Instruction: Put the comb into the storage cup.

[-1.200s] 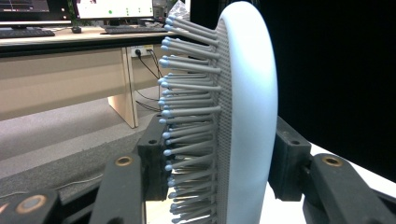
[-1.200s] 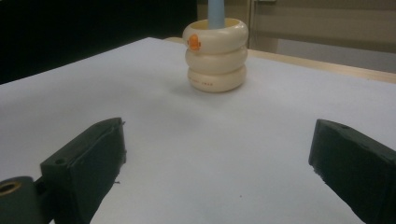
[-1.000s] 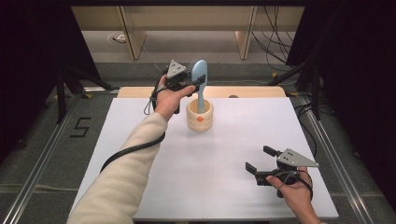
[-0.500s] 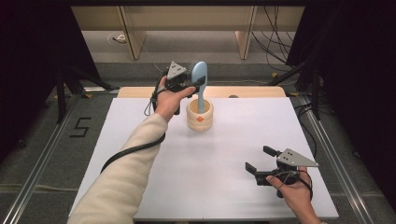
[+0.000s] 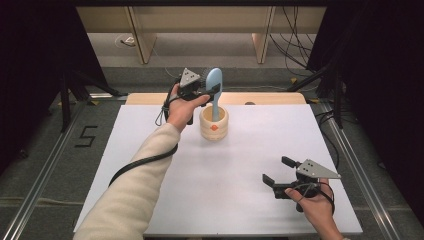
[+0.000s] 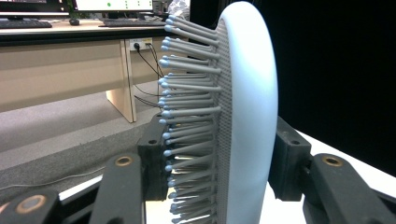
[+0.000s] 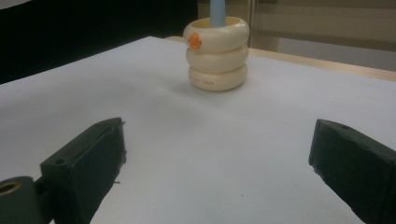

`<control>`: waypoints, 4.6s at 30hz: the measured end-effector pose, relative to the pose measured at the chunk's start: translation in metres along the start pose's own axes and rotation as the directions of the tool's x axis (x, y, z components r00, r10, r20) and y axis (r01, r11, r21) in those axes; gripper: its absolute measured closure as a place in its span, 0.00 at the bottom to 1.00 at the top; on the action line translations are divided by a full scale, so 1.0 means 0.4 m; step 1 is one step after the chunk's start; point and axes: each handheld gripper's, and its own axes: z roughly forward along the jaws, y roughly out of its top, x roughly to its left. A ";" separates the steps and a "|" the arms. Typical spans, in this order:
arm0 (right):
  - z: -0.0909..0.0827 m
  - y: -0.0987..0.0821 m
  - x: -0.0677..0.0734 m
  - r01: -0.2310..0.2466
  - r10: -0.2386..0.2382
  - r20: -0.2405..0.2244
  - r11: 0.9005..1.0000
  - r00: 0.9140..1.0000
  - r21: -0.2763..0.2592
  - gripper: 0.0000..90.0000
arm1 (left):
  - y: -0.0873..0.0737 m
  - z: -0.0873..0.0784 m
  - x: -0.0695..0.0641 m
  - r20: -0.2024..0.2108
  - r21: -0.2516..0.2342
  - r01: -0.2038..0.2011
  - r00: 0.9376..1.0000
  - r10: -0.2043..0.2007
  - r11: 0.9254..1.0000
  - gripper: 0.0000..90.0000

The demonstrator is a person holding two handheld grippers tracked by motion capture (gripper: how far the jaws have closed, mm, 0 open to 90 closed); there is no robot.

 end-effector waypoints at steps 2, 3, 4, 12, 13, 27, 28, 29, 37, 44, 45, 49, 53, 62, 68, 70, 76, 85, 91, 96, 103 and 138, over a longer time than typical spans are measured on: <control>0.000 0.000 0.000 0.001 -0.001 0.000 1.000 1.000 0.000 0.05 | -0.003 0.001 0.000 -0.001 0.000 0.002 1.000 -0.002 1.000 0.55; 0.000 0.000 0.000 0.001 -0.001 0.000 1.000 1.000 0.000 0.05 | -0.004 0.002 0.000 0.000 0.000 0.002 1.000 -0.002 1.000 0.55; 0.000 0.000 0.000 0.001 -0.001 0.000 1.000 1.000 0.000 0.05 | -0.005 0.002 0.000 0.000 0.001 0.003 1.000 -0.003 1.000 0.55; 0.000 0.000 0.000 0.001 -0.001 0.000 1.000 1.000 0.000 0.05 | -0.017 0.003 0.000 -0.002 0.006 0.007 1.000 -0.007 1.000 0.55; 0.000 0.000 0.000 0.001 -0.001 0.000 1.000 1.000 0.002 0.05 | -0.018 0.003 0.001 -0.002 0.007 0.007 1.000 -0.007 1.000 0.55; -0.001 0.000 -0.001 -0.002 0.002 0.000 1.000 1.000 0.002 0.05 | -0.037 0.007 0.004 -0.004 0.011 0.023 1.000 -0.023 1.000 0.55; 0.000 0.000 -0.001 -0.001 0.001 0.000 1.000 1.000 0.002 0.05 | -0.037 0.007 0.004 -0.004 0.010 0.024 1.000 -0.024 1.000 0.55; 0.000 0.000 0.000 -0.001 0.001 -0.001 1.000 1.000 0.002 0.05 | -0.038 0.007 0.004 -0.004 0.011 0.023 1.000 -0.023 1.000 0.55; 0.000 0.000 0.000 0.000 0.000 -0.002 1.000 1.000 0.002 0.05 | -0.049 0.011 0.004 -0.006 0.018 0.032 0.999 -0.032 0.999 0.55; -0.001 0.000 -0.001 0.000 0.000 -0.001 1.000 1.000 0.002 0.05 | -0.053 0.015 0.001 -0.006 0.018 0.035 0.999 -0.035 0.999 0.55; 0.000 0.000 -0.001 0.000 0.000 -0.002 1.000 1.000 0.002 0.05 | -0.053 0.015 0.001 -0.006 0.018 0.036 0.999 -0.036 0.999 0.55; -0.001 0.000 -0.001 0.001 -0.001 -0.002 1.000 1.000 0.003 0.05 | -0.059 0.018 0.001 -0.007 0.021 0.037 0.999 -0.037 0.999 0.55; 0.000 -0.001 -0.001 0.002 -0.002 -0.001 1.000 1.000 0.004 0.05 | -0.069 0.020 0.002 -0.009 0.027 0.040 0.999 -0.040 0.999 0.55; 0.000 -0.001 -0.001 0.001 -0.001 -0.001 1.000 1.000 0.006 0.05 | -0.081 0.023 0.008 -0.014 0.031 0.055 0.998 -0.054 0.998 0.54; 0.000 -0.001 -0.001 0.002 -0.002 -0.002 1.000 1.000 0.006 0.05 | -0.087 0.026 0.009 -0.018 0.034 0.060 0.998 -0.059 0.998 0.54; 0.000 -0.002 -0.001 0.000 0.000 -0.002 1.000 1.000 0.008 0.05 | -0.088 0.026 0.009 -0.018 0.034 0.062 0.998 -0.061 0.997 0.54; 0.000 -0.002 -0.001 0.000 0.000 -0.002 1.000 1.000 0.007 0.05 | -0.093 0.029 0.009 -0.018 0.036 0.064 0.998 -0.063 0.997 0.54; 0.001 -0.002 0.000 0.000 0.000 -0.005 1.000 1.000 0.010 0.05 | -0.097 0.029 0.012 -0.021 0.035 0.075 0.997 -0.074 0.997 0.54; 0.001 -0.002 0.000 0.000 0.000 -0.006 1.000 1.000 0.012 0.05 | -0.100 0.024 0.021 -0.032 0.028 0.102 0.994 -0.101 0.994 0.53; 0.002 -0.003 0.000 -0.001 0.001 -0.006 1.000 1.000 0.014 0.06 | -0.102 0.016 0.031 -0.043 0.028 0.131 0.991 -0.130 0.991 0.52; 0.004 -0.004 0.001 0.001 -0.001 -0.007 1.000 1.000 0.014 0.06 | -0.105 0.002 0.047 -0.057 0.036 0.172 0.984 -0.169 0.985 0.51; 0.007 -0.005 0.003 0.002 -0.002 -0.007 1.000 1.000 0.021 0.06 | -0.141 -0.048 0.102 -0.128 0.070 0.259 0.960 -0.248 0.963 0.44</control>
